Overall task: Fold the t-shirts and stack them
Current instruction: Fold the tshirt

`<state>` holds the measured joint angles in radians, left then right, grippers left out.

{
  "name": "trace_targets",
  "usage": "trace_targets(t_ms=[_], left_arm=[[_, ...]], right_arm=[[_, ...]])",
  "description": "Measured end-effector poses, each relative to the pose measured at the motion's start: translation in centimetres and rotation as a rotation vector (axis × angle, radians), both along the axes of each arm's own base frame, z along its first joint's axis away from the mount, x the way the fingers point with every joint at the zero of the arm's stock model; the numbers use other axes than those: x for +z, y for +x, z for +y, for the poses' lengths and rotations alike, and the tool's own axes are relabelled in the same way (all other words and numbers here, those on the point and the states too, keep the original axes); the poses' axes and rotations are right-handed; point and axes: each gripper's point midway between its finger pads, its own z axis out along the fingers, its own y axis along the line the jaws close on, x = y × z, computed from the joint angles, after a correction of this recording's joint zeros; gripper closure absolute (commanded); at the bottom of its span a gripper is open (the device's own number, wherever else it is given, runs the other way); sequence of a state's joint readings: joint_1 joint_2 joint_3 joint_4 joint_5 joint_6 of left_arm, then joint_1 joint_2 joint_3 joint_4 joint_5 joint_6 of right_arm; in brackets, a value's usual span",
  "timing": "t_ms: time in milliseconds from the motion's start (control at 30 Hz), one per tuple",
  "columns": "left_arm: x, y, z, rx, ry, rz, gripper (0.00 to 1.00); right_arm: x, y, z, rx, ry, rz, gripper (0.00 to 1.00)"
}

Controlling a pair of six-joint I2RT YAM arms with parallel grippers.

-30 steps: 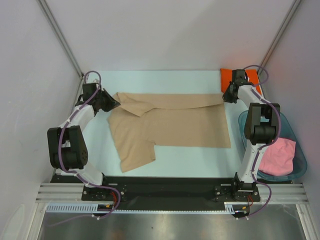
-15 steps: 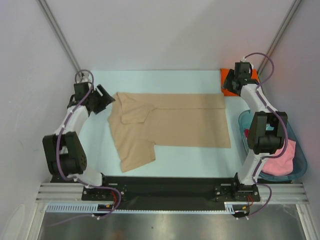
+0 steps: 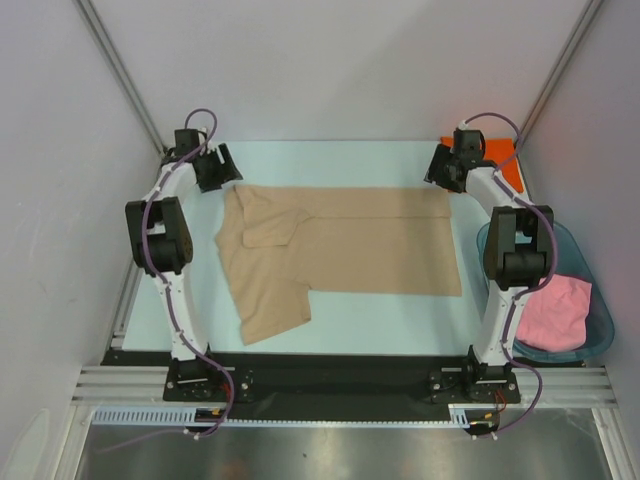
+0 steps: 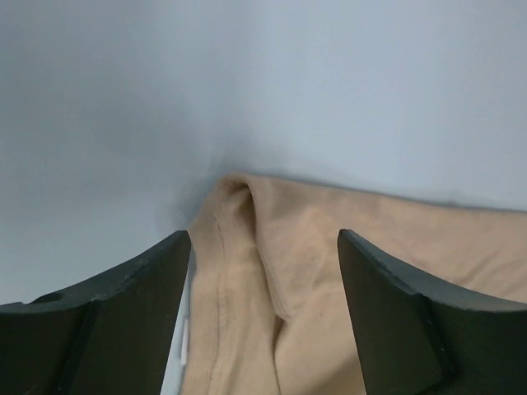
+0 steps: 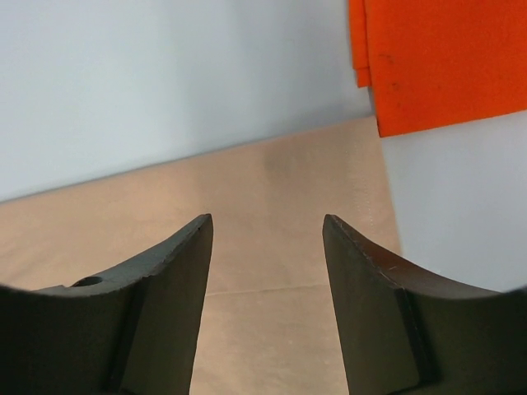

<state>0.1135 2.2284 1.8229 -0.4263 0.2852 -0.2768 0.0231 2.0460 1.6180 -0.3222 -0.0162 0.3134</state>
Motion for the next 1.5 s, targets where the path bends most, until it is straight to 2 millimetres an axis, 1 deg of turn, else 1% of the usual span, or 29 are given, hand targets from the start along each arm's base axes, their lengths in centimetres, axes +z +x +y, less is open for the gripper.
trace_targets(t_ms=[67,167,200,267,367,400,433,467,500,567,600,767,800,833,867,900,967,1067,1133,1167,1233,1267,1300,1333,1367,1400,1433,1467,1500], left_arm=[[-1.4,0.6,0.3,0.002,0.012,0.023,0.22],[-3.5,0.4,0.4,0.006,0.013,0.071,0.26],[-4.2,0.3,0.4,0.005,0.012,0.087,0.3],[-3.9,0.7,0.4,0.007,0.008,0.078,0.4],[-4.1,0.8,0.2,0.003,-0.009,0.085,0.49],[-4.4,0.8,0.2,0.003,-0.018,0.091,0.56],[-4.7,0.9,0.2,0.007,-0.027,0.095,0.59],[-4.7,1.1,0.3,0.006,-0.035,0.092,0.71],[-4.7,1.2,0.4,0.008,-0.046,0.092,0.79],[-5.1,1.4,0.6,0.016,-0.075,0.098,0.99],[-5.2,1.5,0.6,0.018,-0.092,0.1,1.0],[-4.9,2.2,1.1,0.021,-0.102,0.095,1.0],[-4.9,2.4,1.2,0.022,-0.096,0.092,0.94],[-4.8,2.5,1.4,0.022,-0.086,0.09,0.8],[-4.6,2.6,1.6,0.022,-0.074,0.087,0.56],[-4.4,2.7,1.8,0.019,-0.062,0.082,0.46],[-3.9,2.9,2.2,0.032,-0.043,0.074,0.32],[-3.3,2.2,3.0,0.062,-0.002,0.081,0.3],[-3.0,0.2,3.7,0.101,0.039,0.119,0.3],[-2.6,-1.3,4.1,0.123,0.065,0.133,0.31],[-1.5,-5.1,4.3,0.159,0.091,0.176,0.34],[-0.3,-6.9,4.1,0.173,0.099,0.155,0.35],[0.7,-9.2,3.7,0.182,0.097,0.155,0.36],[1.9,-11.3,3.2,0.187,0.089,0.141,0.37],[3.1,-12.8,2.6,0.187,0.075,0.104,0.38],[4.0,-14.2,1.8,0.178,0.052,0.077,0.38],[4.6,-15.0,1.0,0.163,0.03,0.061,0.37],[4.9,-15.6,0.2,0.145,0.007,0.04,0.31],[4.8,-16.1,-0.7,0.122,-0.013,0.034,0.28]], right_arm=[[0.0,-0.2,0.1,0.008,0.004,-0.006,0.39],[0.1,-0.8,-0.1,0.015,0.009,-0.014,0.39],[0.1,-0.9,-0.1,0.018,0.01,-0.016,0.39],[0.4,-0.8,-0.1,0.02,0.014,-0.028,0.39],[0.4,-0.7,-0.2,0.022,0.018,-0.036,0.39],[0.2,-0.8,-0.1,0.024,0.02,-0.036,0.39],[0.1,-0.8,-0.1,0.026,0.022,-0.033,0.39],[-0.1,-0.9,0.0,0.027,0.023,-0.029,0.39],[-0.2,-1.0,0.0,0.028,0.023,-0.025,0.39],[-0.4,-1.2,0.1,0.03,0.025,-0.02,0.39],[-0.4,-1.2,0.1,0.032,0.026,-0.019,0.39],[-0.8,-1.5,0.9,0.043,0.029,-0.01,0.39],[-0.9,-1.7,1.2,0.042,0.035,-0.008,0.39],[-1.0,-1.9,1.5,0.043,0.042,-0.005,0.39],[-1.1,-2.1,1.8,0.044,0.048,-0.002,0.39],[-1.3,-2.4,2.3,0.046,0.058,0.003,0.39],[-1.3,-2.8,3.4,0.054,0.074,0.009,0.39],[-1.1,-3.4,6.1,0.089,0.108,0.012,0.37],[-0.7,-3.9,8.5,0.126,0.145,0.009,0.37],[-0.5,-4.2,10.0,0.144,0.172,0.003,0.37],[-0.1,-5.2,13.5,0.197,0.246,-0.007,0.39],[0.1,-5.6,14.9,0.217,0.277,-0.017,0.4],[0.1,-6.3,16.8,0.245,0.313,-0.018,0.4],[0.0,-6.8,17.9,0.26,0.342,-0.014,0.42],[-0.1,-7.9,20.4,0.303,0.368,-0.002,0.43],[0.0,-8.6,22.3,0.332,0.39,0.004,0.44],[0.1,-9.2,24.0,0.363,0.409,0.003,0.49],[0.2,-10.0,25.9,0.398,0.426,0.004,0.53],[0.3,-10.5,27.2,0.421,0.439,0.004,0.55]])
